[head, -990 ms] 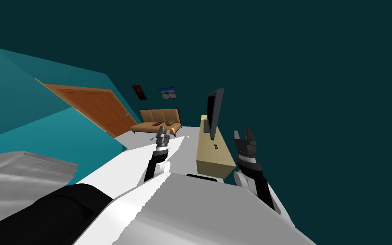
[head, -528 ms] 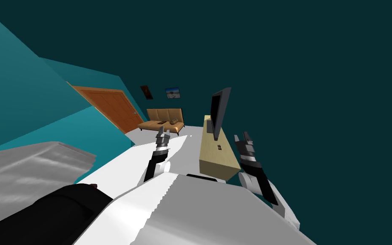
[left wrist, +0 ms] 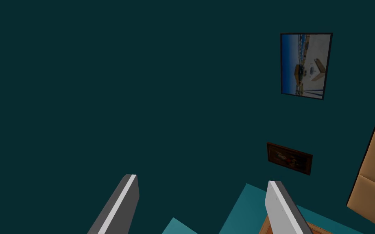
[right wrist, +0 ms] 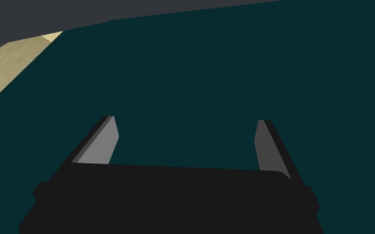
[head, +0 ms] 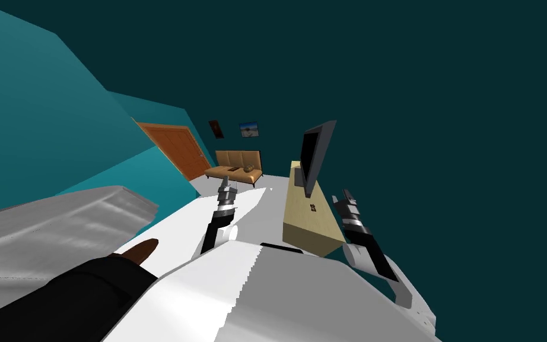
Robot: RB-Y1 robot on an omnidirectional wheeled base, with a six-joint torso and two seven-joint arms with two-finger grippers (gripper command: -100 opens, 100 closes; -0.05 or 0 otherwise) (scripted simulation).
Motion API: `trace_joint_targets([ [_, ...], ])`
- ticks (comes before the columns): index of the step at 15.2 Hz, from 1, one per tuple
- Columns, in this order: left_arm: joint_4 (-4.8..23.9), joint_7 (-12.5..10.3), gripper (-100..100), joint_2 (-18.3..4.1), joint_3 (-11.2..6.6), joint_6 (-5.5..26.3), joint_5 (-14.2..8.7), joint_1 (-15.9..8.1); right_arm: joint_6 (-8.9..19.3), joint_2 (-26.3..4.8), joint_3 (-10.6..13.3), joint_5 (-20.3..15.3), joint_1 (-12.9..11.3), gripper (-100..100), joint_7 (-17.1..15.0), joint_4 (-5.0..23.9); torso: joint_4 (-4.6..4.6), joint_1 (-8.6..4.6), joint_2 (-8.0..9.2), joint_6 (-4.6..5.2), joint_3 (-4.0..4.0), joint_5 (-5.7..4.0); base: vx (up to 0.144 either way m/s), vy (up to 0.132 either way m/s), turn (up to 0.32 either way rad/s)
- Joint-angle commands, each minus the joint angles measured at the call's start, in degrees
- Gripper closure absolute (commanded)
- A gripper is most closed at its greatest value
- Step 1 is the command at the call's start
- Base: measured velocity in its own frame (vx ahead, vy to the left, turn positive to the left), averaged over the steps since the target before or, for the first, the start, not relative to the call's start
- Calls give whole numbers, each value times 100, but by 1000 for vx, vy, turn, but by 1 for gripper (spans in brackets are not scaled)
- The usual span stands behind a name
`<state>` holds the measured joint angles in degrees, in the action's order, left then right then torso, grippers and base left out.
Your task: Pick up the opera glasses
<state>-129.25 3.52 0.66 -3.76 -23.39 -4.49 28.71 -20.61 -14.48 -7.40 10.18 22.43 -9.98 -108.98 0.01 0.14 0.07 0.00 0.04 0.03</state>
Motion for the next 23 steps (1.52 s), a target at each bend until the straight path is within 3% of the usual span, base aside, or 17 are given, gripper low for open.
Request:
trace_joint_targets([
  [1,0,0,0,0,0,0,0,0,242,-123,-182,143,-75,-100,-167,286,0,0,0,0,0,0,-17,44,162],
  [3,0,0,0,0,0,0,0,-1,242,-123,-182,143,-75,-100,-167,426,0,1,0,-3,0,0,-13,36,122],
  [4,0,0,0,0,0,0,0,0,492,-245,-361,282,-133,-100,-326,613,0,-2,-1,0,0,0,-14,38,178],
  [6,0,0,0,0,0,0,0,-1,492,-245,-361,282,-133,-100,-326,732,0,-1,-1,-3,-1,0,-10,31,119],
  [7,0,0,0,0,0,0,0,0,751,-368,-547,427,-193,-100,-491,949,0,-5,-2,0,-1,-1,-7,45,175],
  [8,0,0,0,0,0,0,0,-1,751,-368,-547,427,-193,-100,-491,1035,0,-2,-2,-3,-1,0,-7,48,179],
  [9,0,0,0,0,0,0,0,0,931,-491,-738,576,-255,-100,-661,1221,-1,0,-3,-2,-2,-1,-13,55,229],
  [11,0,0,0,0,0,0,0,-1,1018,-491,-738,576,-255,-100,-661,1378,0,4,-1,-2,-1,1,-9,43,136],
  [12,0,0,0,0,0,0,0,0,1257,-613,-934,729,-319,-100,-835,1545,0,0,-1,0,-1,1,-7,46,176],
  [14,0,0,0,0,0,0,0,-1,1293,-613,-934,729,-319,-100,-835,1713,-1,1,-2,-2,-1,0,-7,37,137],
  [15,0,0,0,0,0,0,0,0,1511,-736,-1134,886,-383,-100,-1012,1957,-1,-3,-1,0,-1,-1,-8,36,181],
  [17,0,0,0,0,0,0,0,-1,1573,-736,-1134,886,-383,-100,-1012,2056,0,-2,-1,-2,0,0,-9,35,143],
  [18,0,0,0,0,0,0,0,0,1806,-858,-1338,1046,-449,-100,-1192,2252,0,-2,0,0,0,0,-11,44,188],
  [21,0,0,0,0,0,0,0,0,1858,-858,-1338,1046,-449,-100,-1192,2405,0,-2,-1,0,0,0,-3,30,91],
  [22,0,0,0,0,0,0,0,0,2147,-979,-1543,1207,-515,-100,-1374,2576,0,-7,-2,1,-1,-1,3,34,189],
  [23,0,0,0,0,0,0,0,-1,2147,-979,-1543,1207,-515,-100,-1374,2731,0,-5,-4,-4,-2,-1,2,38,223],
])
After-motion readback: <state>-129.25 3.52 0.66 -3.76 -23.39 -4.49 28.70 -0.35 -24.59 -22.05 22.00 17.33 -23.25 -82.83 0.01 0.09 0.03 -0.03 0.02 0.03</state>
